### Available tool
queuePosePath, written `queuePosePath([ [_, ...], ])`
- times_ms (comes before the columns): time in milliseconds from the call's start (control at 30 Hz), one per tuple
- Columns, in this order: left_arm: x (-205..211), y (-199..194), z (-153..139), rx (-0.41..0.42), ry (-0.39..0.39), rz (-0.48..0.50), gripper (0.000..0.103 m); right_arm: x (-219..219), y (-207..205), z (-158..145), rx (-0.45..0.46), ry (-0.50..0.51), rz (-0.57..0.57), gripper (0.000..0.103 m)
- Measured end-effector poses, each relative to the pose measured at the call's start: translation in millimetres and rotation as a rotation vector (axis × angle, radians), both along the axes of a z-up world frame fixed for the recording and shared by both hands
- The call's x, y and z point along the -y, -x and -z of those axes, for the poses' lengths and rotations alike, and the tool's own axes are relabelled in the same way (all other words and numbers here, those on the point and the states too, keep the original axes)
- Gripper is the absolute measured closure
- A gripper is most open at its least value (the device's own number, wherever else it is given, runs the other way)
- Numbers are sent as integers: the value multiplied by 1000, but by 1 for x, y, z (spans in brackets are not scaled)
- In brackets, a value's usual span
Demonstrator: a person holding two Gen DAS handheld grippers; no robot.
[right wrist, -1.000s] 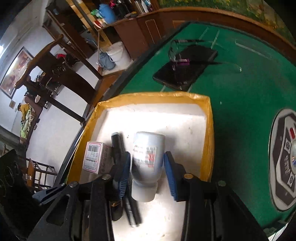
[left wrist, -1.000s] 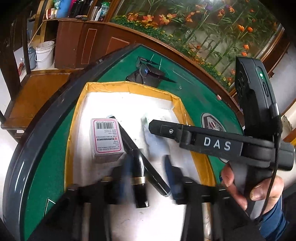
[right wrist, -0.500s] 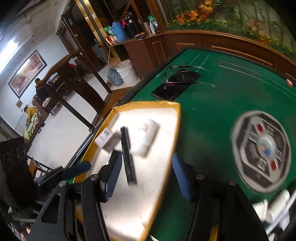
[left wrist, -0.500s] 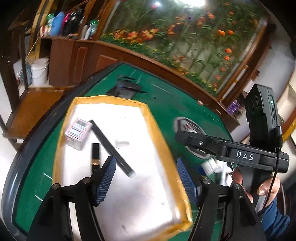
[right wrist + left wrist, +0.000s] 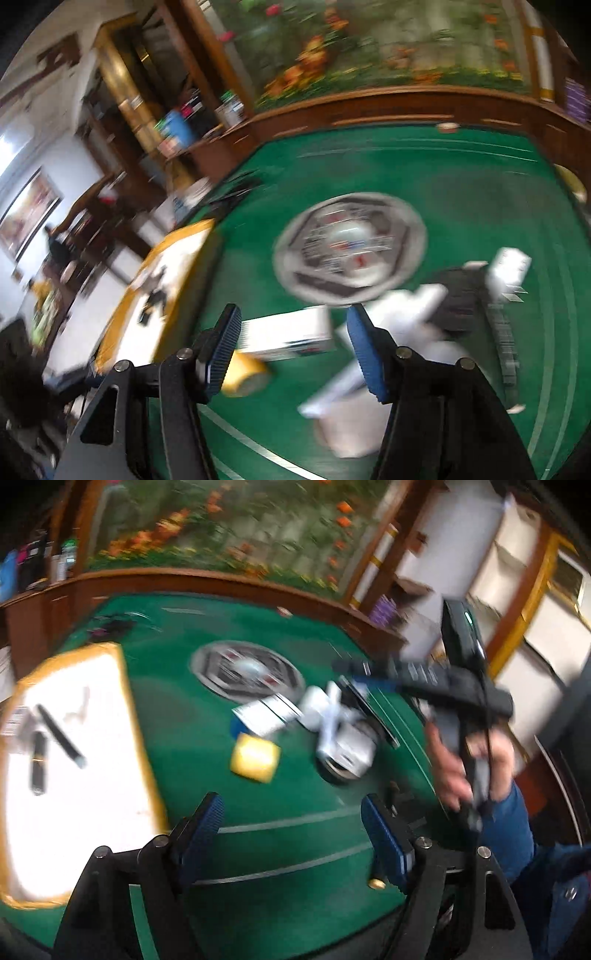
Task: Organize rigid objects
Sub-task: 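Move both tools back from the tray to the scattered items, then grasp a black marker with the left tool while the right tool grasps another black marker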
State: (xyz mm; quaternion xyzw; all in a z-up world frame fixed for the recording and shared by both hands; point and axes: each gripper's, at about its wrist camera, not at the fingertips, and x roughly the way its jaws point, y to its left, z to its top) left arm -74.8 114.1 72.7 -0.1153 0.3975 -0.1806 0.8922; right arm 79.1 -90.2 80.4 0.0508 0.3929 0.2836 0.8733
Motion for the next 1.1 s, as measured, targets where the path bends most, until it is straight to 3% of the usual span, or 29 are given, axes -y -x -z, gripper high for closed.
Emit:
queuePosePath([
  [200,43,0,23,-78,-3,136,23,80,-30,8,-9,-48,262,44],
  [300,67,1,32,-93,-29,210,23,102,-37,10,-19,-95,297,44],
  [400,91,-3,42,-126,-44,263,23,108,-40,12,-16,-63,344,44],
  [533,122,-15,56,-182,-67,314,22,116,-37,4,-3,-101,345,44],
  [600,143,-15,56,-132,-122,333,22,123,-37,2,12,-96,374,44],
  [667,160,-18,56,-101,-193,340,36,135,-37,0,17,-92,405,44],
  [700,164,-18,56,-88,-228,334,59,140,-37,0,17,-91,420,44],
  [733,167,-19,56,-82,-259,329,75,148,-36,-1,19,-93,446,44],
  [800,159,-22,56,-91,-244,311,88,164,-37,-2,27,-79,498,44],
  [933,128,-27,58,-89,-244,213,86,173,-47,10,-35,-47,489,44],
  [967,117,-28,59,-108,-207,205,86,168,-50,13,-49,-27,462,44],
  [1000,110,-31,59,-120,-179,195,86,156,-52,17,-59,20,418,44],
  [1100,97,-28,61,-106,-191,148,86,133,-52,27,-57,135,351,50],
])
